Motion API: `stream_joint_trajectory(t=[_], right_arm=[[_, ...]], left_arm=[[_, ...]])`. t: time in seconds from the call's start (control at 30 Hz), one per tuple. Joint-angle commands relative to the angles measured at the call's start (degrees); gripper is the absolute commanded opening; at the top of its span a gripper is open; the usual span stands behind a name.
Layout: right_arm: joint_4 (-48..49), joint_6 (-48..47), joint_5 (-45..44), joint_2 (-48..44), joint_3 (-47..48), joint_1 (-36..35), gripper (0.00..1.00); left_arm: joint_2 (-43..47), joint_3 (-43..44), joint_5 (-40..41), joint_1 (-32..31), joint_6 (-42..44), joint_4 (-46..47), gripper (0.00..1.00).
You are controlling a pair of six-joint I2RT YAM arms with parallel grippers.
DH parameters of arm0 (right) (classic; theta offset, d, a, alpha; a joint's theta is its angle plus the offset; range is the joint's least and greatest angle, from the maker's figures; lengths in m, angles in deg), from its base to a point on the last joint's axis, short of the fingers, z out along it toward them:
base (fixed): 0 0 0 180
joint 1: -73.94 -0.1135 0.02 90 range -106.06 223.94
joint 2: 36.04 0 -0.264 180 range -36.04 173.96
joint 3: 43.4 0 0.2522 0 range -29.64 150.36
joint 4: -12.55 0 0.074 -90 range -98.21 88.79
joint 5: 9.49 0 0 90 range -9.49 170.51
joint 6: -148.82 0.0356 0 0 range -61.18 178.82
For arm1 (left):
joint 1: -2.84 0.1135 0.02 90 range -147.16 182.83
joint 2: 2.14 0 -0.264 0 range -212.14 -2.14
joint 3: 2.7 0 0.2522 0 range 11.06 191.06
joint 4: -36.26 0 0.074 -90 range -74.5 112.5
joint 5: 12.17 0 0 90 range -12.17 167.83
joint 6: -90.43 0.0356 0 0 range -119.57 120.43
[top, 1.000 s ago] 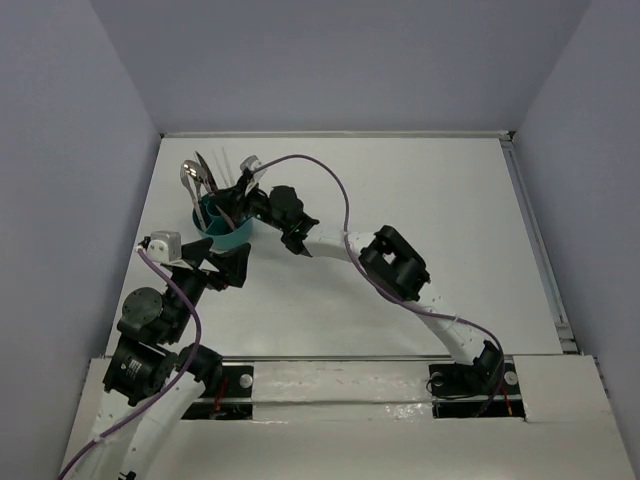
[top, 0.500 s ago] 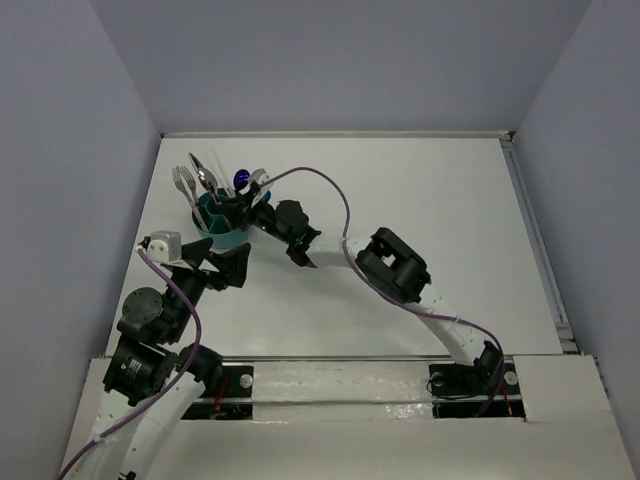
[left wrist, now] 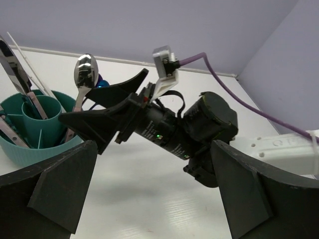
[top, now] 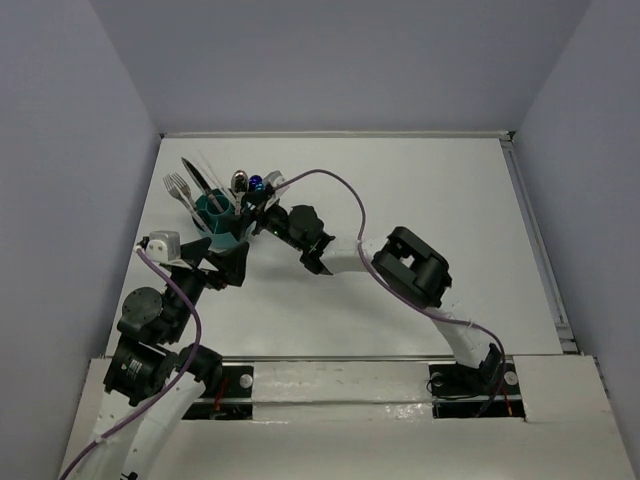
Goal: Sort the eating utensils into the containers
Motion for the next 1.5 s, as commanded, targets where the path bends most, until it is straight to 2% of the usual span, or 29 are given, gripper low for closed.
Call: stream_joint_trajectory(t=[0.0,0.13,0.4,0.63,0.8,1.0,1.1,1.27,1.33,1.47], right_arm=[[9.43,-0.62,-1.95,-7.40,-4.29,-1.00,1.00],[11.54,-0.01,-2.21,-11.61,-9.56,-1.00,1.00],[15.33,-0.62,-6.52,-24.53,-27.31,-1.00,1.00],[11.73,-1.24,-15.20,-42.61,-46.27,-1.00,1.00],[-1.87,1.40,-21.45,-54.41,-52.63,-1.00,1.00],[-29.79,7.81,-33.05,-69.09,-54.75,-1.00,1.00],[-39.56,8.43,-35.69,-77.23,-55.09,-1.00,1.00],[-50.14,8.87,-45.45,-92.19,-58.61,-1.00,1.00],[-52.34,7.91,-48.25,-99.20,-61.23,-1.00,1.00],[-53.75,7.20,-50.90,-106.01,-64.67,-1.00,1.00]], left_arm=[[-0.63,1.90,0.07,1.35,-0.41,2.29,0.99],[-1.07,1.90,0.33,2.49,-0.32,2.29,0.99],[0.42,1.73,2.18,3.72,-0.94,2.20,0.99],[2.26,1.37,1.92,3.72,-1.11,2.73,0.99],[4.20,1.20,1.21,3.72,-1.29,3.26,0.99],[3.41,3.56,0.42,3.72,-1.99,2.82,0.99],[2.27,5.50,0.42,3.72,-2.17,3.08,0.99],[1.65,6.65,0.16,3.72,-1.64,6.15,0.99],[1.56,5.69,0.07,3.72,-1.55,7.47,0.99],[0.69,3.40,0.16,3.72,-1.64,10.64,0.99]])
